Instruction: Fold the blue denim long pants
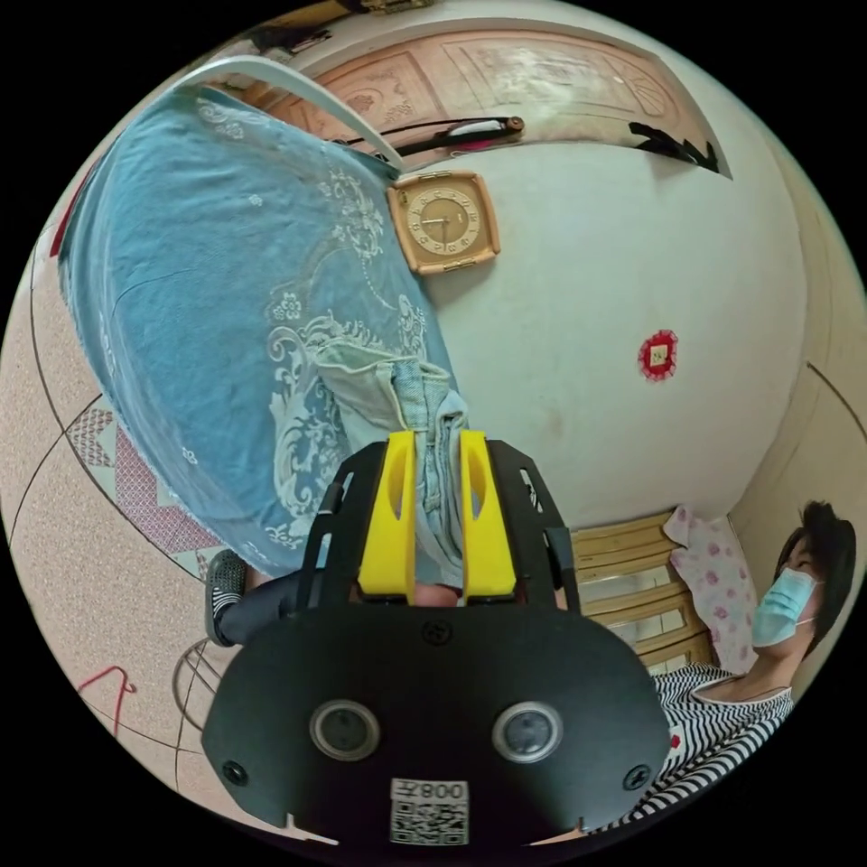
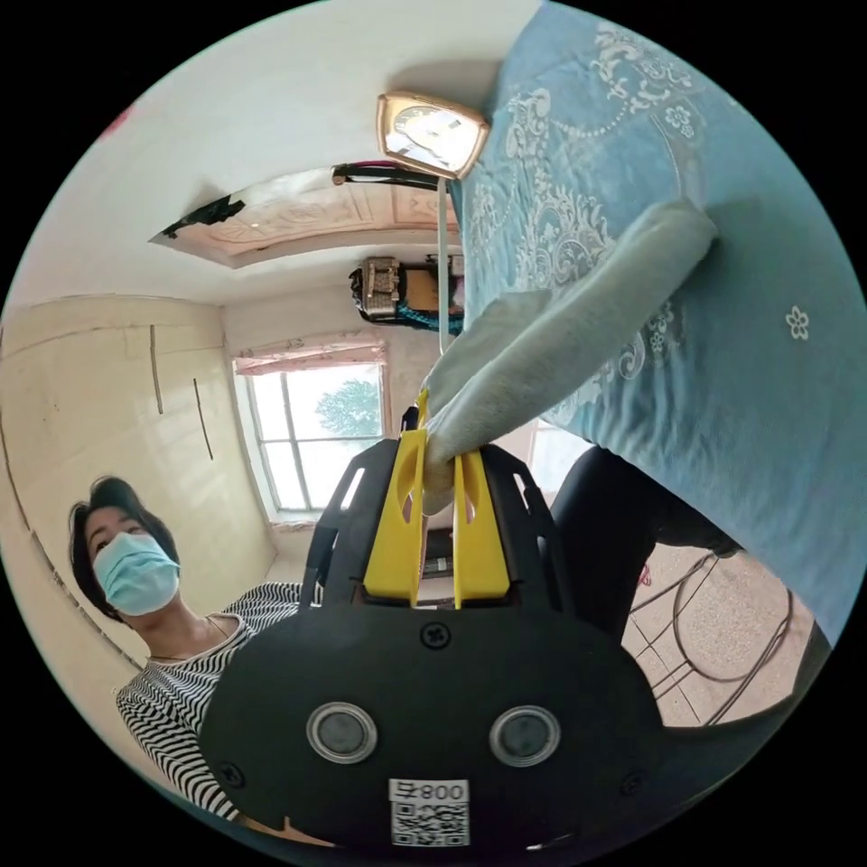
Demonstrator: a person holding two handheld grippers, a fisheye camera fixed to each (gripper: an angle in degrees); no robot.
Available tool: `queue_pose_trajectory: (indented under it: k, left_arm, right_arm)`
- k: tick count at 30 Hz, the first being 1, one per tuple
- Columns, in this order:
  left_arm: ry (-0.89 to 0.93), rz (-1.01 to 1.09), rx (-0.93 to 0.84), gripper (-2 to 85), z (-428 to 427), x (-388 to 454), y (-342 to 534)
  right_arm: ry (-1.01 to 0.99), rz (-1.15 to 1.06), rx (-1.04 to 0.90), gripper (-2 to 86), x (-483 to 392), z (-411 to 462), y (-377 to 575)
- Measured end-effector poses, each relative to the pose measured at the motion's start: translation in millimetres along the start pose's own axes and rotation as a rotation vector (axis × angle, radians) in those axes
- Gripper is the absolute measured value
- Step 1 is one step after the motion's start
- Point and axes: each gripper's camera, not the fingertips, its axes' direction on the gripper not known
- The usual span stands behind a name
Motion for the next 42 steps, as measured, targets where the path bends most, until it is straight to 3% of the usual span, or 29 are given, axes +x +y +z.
queue_pose_trajectory:
  k: [8, 17, 27, 37, 42]
  left_arm:
    - [0.044, 0.078, -0.082, 7.4, 90.2, 115.9, -8.1]
    - [0.054, 0.191, -0.272, 7.3, 279.7, 265.2, -37.8]
    - [0.063, 0.344, -0.561, 7.2, 644.5, 458.1, -112.0]
    - [0.292, 0.452, -0.729, 7.4, 1092.9, 639.6, -189.0]
    - [0.219, 0.514, -0.797, 8.0, 1270.2, 680.0, -199.9]
  right_arm:
    - [-0.050, -0.108, 0.078, 2.8, 33.8, -50.6, 68.1]
    - [-0.072, -0.174, 0.273, 2.7, 95.6, -130.0, 124.1]
    - [-0.076, -0.210, 0.550, 2.1, 174.6, -256.9, 87.7]
    - [0.304, -0.361, 0.804, 2.5, 193.8, -420.2, -47.8]
    - [0.522, -0.332, 0.876, 2.5, 241.8, -448.6, -112.4]
